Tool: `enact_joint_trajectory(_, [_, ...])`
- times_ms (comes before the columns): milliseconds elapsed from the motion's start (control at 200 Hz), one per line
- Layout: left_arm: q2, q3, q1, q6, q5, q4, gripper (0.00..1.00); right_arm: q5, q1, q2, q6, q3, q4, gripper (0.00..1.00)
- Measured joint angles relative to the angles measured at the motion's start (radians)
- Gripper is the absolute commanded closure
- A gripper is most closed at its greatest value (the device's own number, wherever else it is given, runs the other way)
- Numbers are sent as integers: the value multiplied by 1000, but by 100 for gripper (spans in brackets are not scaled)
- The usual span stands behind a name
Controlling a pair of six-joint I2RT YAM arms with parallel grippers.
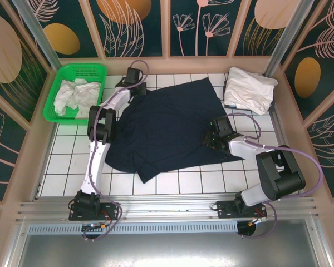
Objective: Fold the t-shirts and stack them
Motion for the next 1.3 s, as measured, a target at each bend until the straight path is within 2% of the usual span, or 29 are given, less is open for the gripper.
enact_joint_trajectory(215, [-19,78,53,0,-21,-23,100,24,9,31,2,29,-11,63])
enact_joint_trajectory(425, [-84,119,58,0,-86,2,100,80,74,54,48,35,-79,62])
enact_joint_trajectory(626, [-103,147,61,-12,-145,43,100,92,102,-41,120,-52,-87,61])
enact_joint_trajectory(851, [-110,147,64,-19,-160,50,100,90,144,-92,182,-92,-95,59])
enact_joint_trajectory(911, [-116,147,64,-20,-164,51,73,88,152,-105,183,-91,-114,59])
enact_joint_trajectory(1001, [-124,155,64,-21,-171,48,51,95,155,-129,179,-74,-166,58])
enact_joint_trajectory(1046, [-129,160,64,-15,-170,38,35,100,155,-137,172,-48,-192,58])
enact_joint_trajectory(1136, [-153,156,64,-20,-172,-22,17,106,155,-148,141,16,-208,57])
enact_joint_trajectory(1216, [-225,92,64,-24,-173,-95,16,107,145,-158,109,68,-219,55])
enact_joint_trajectory(1301, [-341,-33,64,-31,-173,-176,23,111,117,-181,92,93,-243,51])
